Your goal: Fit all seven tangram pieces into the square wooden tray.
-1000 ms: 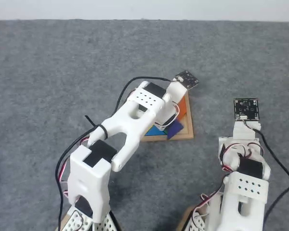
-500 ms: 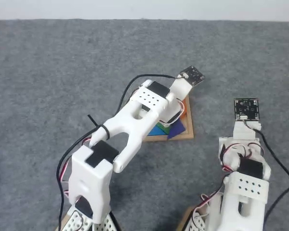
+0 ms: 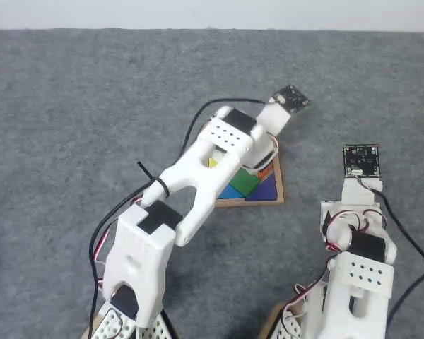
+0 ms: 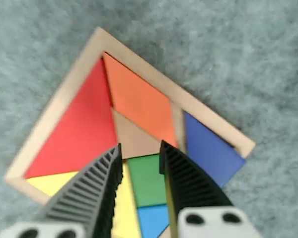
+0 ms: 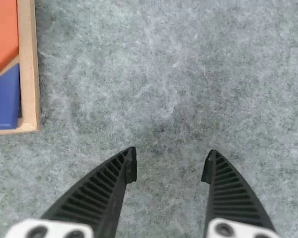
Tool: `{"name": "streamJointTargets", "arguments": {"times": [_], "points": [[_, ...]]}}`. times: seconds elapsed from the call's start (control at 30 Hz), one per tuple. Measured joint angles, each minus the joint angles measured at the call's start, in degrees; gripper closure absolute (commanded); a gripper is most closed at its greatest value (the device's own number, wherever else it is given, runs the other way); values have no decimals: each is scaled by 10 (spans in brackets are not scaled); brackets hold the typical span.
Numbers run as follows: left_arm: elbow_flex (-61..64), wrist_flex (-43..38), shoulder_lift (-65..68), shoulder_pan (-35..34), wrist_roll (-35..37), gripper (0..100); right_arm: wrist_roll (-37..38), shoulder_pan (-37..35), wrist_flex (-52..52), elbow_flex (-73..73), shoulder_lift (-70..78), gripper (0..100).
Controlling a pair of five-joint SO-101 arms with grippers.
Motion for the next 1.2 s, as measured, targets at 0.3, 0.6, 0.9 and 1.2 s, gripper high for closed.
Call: {"name": "streamJointTargets", "arguments": {"times": [0.3,0.6,0.9,1.2], "points": [[76,41,-59,27,0,885,0,1,-2,3,0,772],[159,-18,-76,43,12,885,-1,70,-2,1,0,772],[179,-46,-83,44,12,885,-1,74,-4,1,0,772],[184,-79,-74,32,11,885,-1,74,-4,1,0,772]]}}
